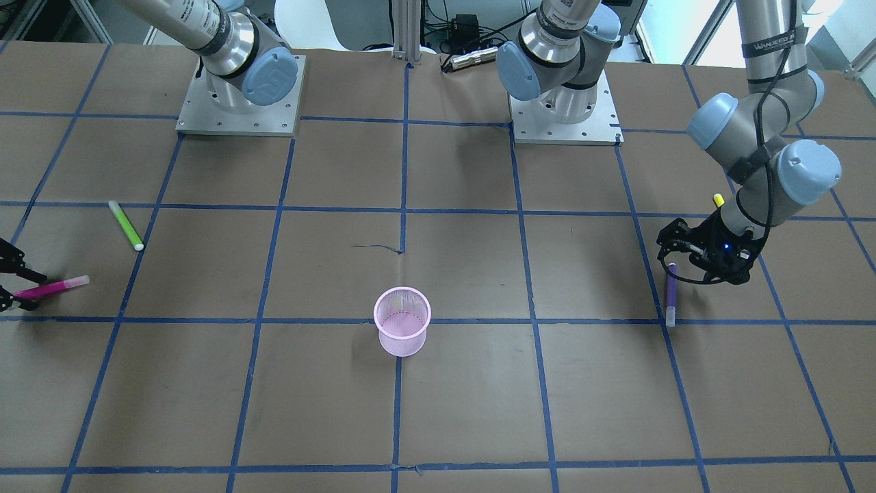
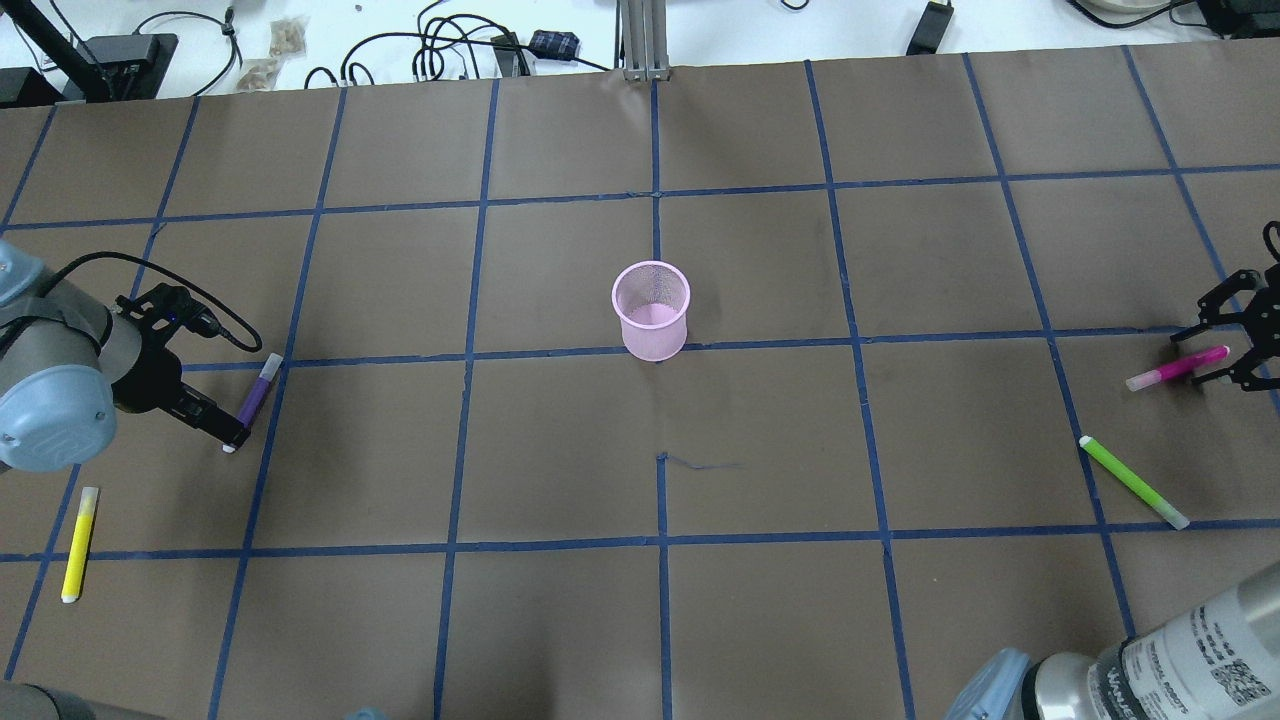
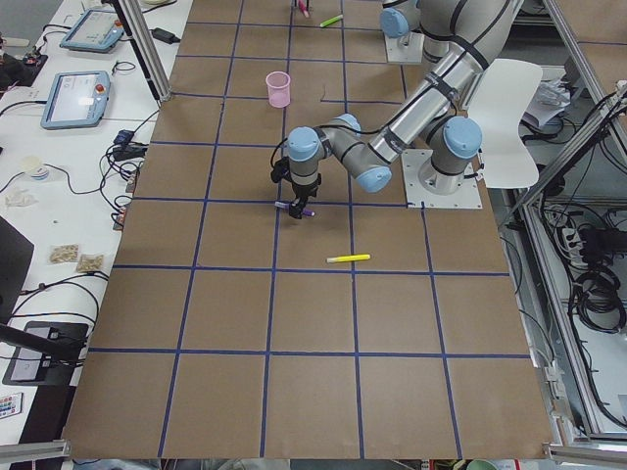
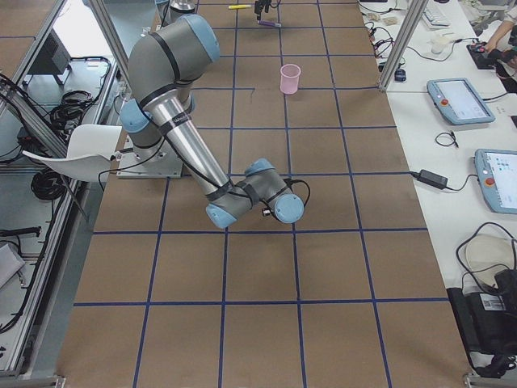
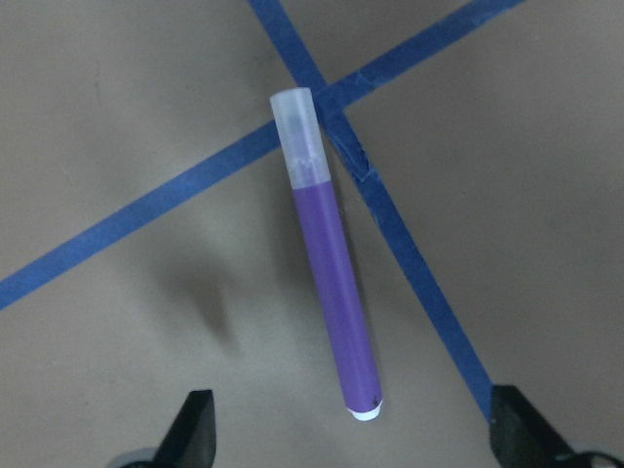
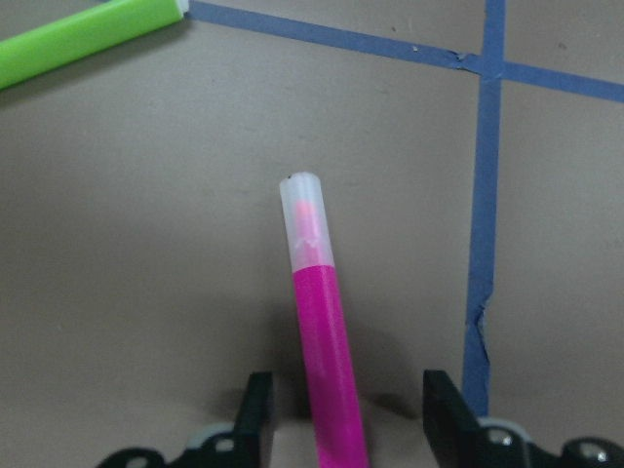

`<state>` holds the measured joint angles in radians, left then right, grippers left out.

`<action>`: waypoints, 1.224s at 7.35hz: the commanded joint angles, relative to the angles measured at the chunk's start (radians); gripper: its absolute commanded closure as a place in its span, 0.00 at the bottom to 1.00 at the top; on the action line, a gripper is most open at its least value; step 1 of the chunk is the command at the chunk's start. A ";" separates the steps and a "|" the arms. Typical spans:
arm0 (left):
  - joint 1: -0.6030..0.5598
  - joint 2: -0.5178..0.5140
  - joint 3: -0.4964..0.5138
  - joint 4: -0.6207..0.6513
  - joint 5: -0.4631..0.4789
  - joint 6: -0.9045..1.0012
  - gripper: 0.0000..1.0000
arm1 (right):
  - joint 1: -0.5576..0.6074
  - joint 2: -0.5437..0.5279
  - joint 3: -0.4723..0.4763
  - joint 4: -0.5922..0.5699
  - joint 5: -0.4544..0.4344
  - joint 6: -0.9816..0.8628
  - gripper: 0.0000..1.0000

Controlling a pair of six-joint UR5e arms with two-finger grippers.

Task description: Insert purple and pink pens into pink cup

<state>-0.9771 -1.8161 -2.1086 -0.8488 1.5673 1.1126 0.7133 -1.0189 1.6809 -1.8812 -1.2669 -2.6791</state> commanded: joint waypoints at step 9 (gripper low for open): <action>-0.002 -0.049 -0.002 0.005 0.030 0.010 1.00 | 0.017 -0.116 -0.010 0.014 0.032 0.086 0.96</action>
<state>-0.9785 -1.8639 -2.1096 -0.8436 1.5940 1.1228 0.7183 -1.0684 1.6712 -1.8755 -1.2547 -2.6641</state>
